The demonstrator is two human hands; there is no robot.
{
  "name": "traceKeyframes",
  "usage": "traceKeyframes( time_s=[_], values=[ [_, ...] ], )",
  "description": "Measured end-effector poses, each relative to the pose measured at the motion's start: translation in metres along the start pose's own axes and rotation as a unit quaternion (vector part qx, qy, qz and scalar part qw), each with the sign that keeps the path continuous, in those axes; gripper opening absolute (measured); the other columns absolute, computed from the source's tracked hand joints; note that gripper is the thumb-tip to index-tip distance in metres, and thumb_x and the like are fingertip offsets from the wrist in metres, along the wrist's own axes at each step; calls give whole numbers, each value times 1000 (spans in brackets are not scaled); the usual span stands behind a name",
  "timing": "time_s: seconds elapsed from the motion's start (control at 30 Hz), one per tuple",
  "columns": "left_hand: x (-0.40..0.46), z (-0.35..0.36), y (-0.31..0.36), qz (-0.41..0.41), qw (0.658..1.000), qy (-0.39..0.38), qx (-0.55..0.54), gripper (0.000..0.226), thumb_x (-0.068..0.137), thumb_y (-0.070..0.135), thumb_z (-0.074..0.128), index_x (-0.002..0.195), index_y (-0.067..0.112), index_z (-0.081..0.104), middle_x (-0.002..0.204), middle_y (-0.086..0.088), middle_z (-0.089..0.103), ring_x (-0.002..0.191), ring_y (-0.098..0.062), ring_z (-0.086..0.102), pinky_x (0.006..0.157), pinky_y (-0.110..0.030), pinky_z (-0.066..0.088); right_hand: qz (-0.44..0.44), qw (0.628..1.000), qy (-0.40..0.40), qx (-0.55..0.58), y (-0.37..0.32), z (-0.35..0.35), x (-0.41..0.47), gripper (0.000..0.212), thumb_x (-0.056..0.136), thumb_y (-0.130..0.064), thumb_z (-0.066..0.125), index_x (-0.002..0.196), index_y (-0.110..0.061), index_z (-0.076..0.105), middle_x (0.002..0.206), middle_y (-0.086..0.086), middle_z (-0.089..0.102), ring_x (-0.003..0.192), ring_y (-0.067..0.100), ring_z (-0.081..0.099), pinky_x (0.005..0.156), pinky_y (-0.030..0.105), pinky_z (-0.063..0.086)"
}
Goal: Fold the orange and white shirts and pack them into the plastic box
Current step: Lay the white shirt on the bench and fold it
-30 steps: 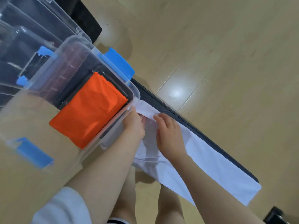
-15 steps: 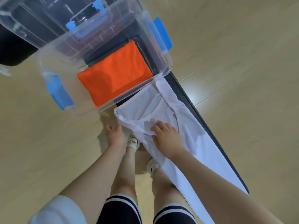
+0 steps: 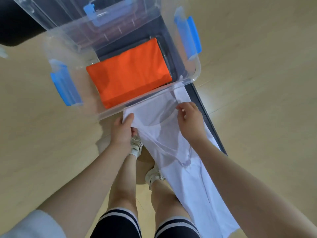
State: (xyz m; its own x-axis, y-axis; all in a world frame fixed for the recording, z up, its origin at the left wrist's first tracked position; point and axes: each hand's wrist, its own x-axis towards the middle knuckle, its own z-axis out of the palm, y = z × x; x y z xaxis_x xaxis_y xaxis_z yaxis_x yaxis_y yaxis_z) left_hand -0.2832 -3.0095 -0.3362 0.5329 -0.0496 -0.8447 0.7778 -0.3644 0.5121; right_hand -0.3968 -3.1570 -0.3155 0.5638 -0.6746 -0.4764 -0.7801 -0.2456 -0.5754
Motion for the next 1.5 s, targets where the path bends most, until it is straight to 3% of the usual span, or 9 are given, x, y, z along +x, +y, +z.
traceKeyframes(
  time_s=[0.13,0.3,0.4,0.53,0.7,0.87,1.03,1.2,1.5],
  values=[
    [-18,27,14,-50,992,-97,-61,12,93,24,49,86,18,56,68,4,64,58,-10,58,56,-20,47,61,994,54,67,-7,-8,34,22,92,-12,46,111,-6,56,121,10,51,94,19,54,75,17,34],
    [-1,36,1,68,991,82,82,14,92,15,49,84,26,47,77,10,49,78,-15,49,74,-26,41,121,981,66,140,-7,-4,68,23,89,-10,46,111,-9,53,109,7,49,85,14,48,75,26,41],
    [3,43,1,95,983,88,129,9,89,20,57,89,18,49,77,5,51,68,-11,49,69,-24,38,121,981,42,145,-7,3,78,5,84,-14,52,84,-19,50,81,0,54,66,9,47,56,13,36],
    [12,46,-1,77,969,92,217,33,82,38,63,89,6,58,85,-13,60,74,-28,55,66,-34,44,137,978,10,155,-8,-1,74,32,76,-10,54,55,-22,33,52,-7,33,46,7,31,37,11,22],
    [-10,49,8,102,969,10,225,33,84,27,58,60,18,37,73,-11,40,65,-20,38,58,-26,31,123,980,-11,155,3,-21,46,12,80,-15,60,69,-18,56,60,-6,47,58,11,43,55,24,36],
    [-65,32,22,150,961,-148,176,13,82,15,58,71,20,51,73,-1,53,69,-17,49,63,-32,38,103,962,18,253,9,-61,6,34,78,4,55,66,-29,55,66,-6,57,56,7,50,58,21,41],
    [-95,12,51,172,934,-231,211,19,87,11,60,88,30,61,82,16,65,73,0,59,65,-15,45,64,969,21,238,-15,-102,-14,34,76,-1,59,77,-34,64,74,-7,62,68,13,53,69,33,46],
    [-98,2,88,232,916,-201,258,13,89,13,57,77,16,60,73,-2,54,67,-11,45,55,-9,35,45,973,17,226,-53,-115,-6,29,75,7,56,71,-21,62,76,-3,63,76,17,57,72,32,45],
    [-93,9,112,287,904,-179,260,19,88,17,57,70,24,56,67,5,53,59,-1,41,57,-15,35,38,965,60,252,-73,-119,16,34,78,6,51,70,-26,57,79,-3,60,69,11,54,67,25,43]
  ],
)
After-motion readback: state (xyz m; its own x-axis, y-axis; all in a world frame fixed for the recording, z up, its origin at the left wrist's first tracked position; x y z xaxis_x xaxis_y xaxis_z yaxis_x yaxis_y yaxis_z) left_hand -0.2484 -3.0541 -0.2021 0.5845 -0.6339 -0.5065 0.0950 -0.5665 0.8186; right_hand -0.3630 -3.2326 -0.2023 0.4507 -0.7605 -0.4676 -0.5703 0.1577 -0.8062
